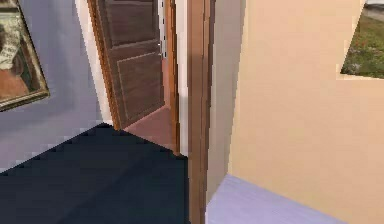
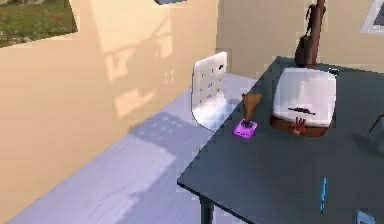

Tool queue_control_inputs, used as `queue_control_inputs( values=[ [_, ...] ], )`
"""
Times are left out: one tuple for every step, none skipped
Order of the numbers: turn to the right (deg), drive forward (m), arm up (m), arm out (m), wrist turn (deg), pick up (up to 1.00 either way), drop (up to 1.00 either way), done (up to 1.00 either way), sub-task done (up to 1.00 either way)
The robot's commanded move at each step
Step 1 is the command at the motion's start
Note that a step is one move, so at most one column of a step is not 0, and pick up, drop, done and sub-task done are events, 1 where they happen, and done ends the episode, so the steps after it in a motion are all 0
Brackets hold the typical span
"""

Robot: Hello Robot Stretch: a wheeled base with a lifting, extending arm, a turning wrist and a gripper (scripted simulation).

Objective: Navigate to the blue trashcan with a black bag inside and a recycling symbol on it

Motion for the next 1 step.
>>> queue_control_inputs(
  values=[
    [0.0, 0.5, 0.0, 0.0, 0.0, 0.0, 0.0, 0.0, 0.0]
  ],
)
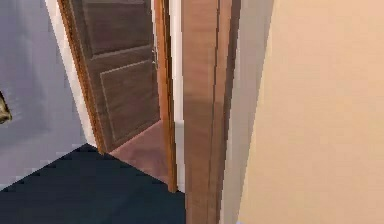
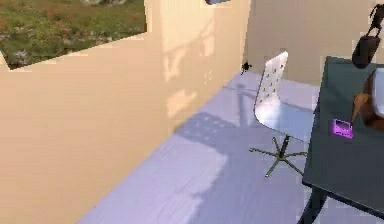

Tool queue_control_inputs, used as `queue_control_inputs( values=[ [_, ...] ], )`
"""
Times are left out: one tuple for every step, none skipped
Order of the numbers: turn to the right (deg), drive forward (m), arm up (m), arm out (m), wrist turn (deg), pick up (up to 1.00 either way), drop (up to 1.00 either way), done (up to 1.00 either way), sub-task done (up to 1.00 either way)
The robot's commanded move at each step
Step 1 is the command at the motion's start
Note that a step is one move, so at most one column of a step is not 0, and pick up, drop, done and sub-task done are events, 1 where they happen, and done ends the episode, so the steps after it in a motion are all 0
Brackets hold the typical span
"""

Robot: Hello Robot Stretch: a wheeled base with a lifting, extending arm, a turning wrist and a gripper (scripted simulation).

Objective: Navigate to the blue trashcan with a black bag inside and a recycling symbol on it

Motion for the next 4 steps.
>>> queue_control_inputs(
  values=[
    [-45.0, 0.0, 0.0, 0.0, 0.0, 0.0, 0.0, 0.0, 0.0],
    [-15.0, 0.0, 0.0, 0.0, 0.0, 0.0, 0.0, 0.0, 0.0],
    [0.0, 1.0, 0.0, 0.0, 0.0, 0.0, 0.0, 0.0, 0.0],
    [-3.0, 0.0, 0.0, 0.0, 0.0, 0.0, 0.0, 0.0, 0.0]
  ],
)
